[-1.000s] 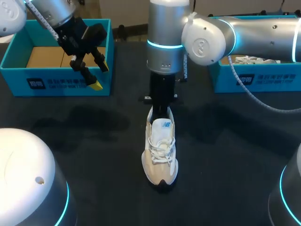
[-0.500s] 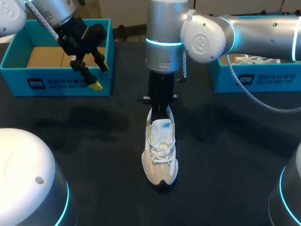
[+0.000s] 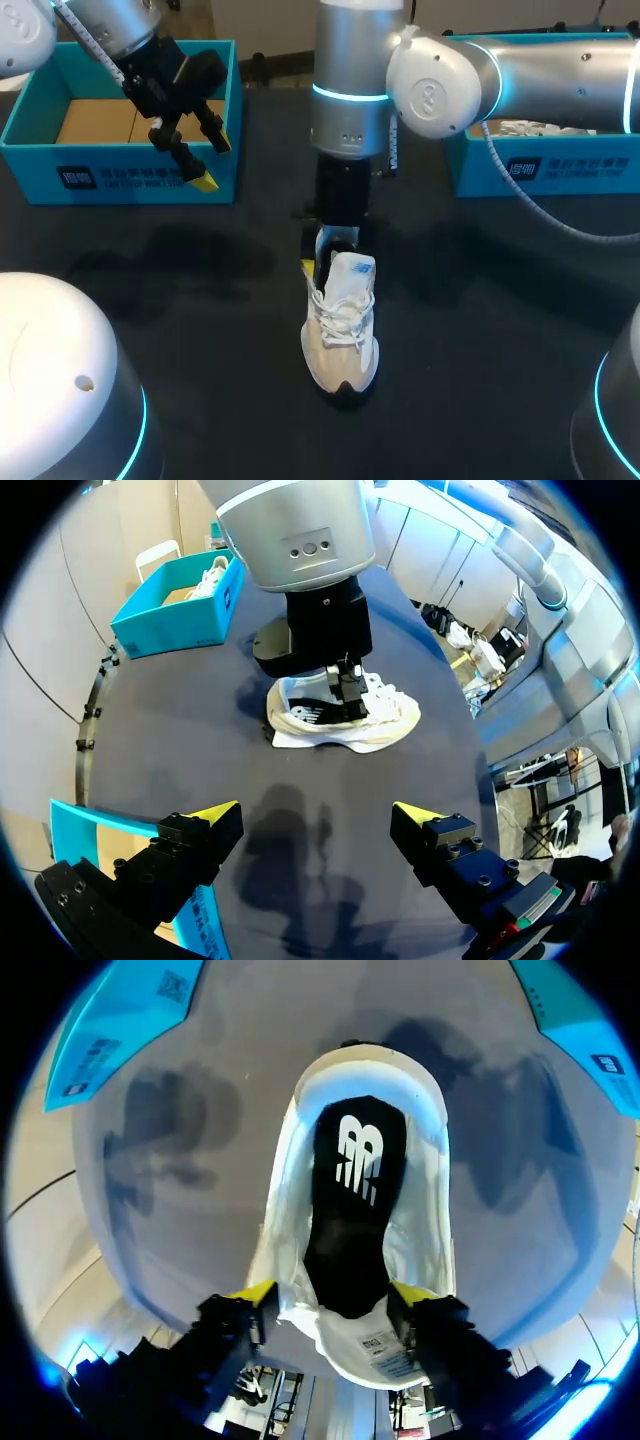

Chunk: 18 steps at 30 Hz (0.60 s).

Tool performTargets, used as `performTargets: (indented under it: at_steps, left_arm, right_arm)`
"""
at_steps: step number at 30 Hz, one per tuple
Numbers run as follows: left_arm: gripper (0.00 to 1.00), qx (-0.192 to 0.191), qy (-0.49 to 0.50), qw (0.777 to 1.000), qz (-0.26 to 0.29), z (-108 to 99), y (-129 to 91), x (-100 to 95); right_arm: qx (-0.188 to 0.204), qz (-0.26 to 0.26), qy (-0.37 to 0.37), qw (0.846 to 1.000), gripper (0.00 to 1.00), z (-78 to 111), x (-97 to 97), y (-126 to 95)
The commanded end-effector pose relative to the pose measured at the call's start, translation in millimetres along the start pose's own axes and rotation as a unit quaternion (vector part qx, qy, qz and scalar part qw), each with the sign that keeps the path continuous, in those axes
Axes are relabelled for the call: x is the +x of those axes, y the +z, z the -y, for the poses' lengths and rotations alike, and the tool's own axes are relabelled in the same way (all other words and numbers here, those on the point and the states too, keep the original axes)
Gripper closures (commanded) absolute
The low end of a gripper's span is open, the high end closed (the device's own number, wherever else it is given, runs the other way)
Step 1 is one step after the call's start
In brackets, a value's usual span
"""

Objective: Take the shoe out of the shoebox, open the shoe tongue, remove and reinsert the insole, then place the shoe into the shoebox

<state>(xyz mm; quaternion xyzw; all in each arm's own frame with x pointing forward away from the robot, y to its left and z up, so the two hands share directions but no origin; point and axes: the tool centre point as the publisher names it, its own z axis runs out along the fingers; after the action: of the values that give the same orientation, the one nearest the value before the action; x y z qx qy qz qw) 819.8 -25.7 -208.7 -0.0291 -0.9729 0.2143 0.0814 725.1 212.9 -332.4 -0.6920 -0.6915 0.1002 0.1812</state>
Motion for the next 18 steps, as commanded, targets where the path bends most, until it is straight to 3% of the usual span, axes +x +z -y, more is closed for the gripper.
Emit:
performTargets:
  at_steps: [1,18]
  left_arm:
    - [0.00,-0.001,0.000,1.000,0.001,-1,-1,1.4]
    - [0.00,-0.001,0.000,1.000,0.001,-1,-1,1.4]
  right_arm:
    - [0.002,-0.007,-0.003,1.000,0.00,0.0,-0.9,5]
    - [-0.015,0.011,-0.001,1.000,0.00,7.4,2.2,-11]
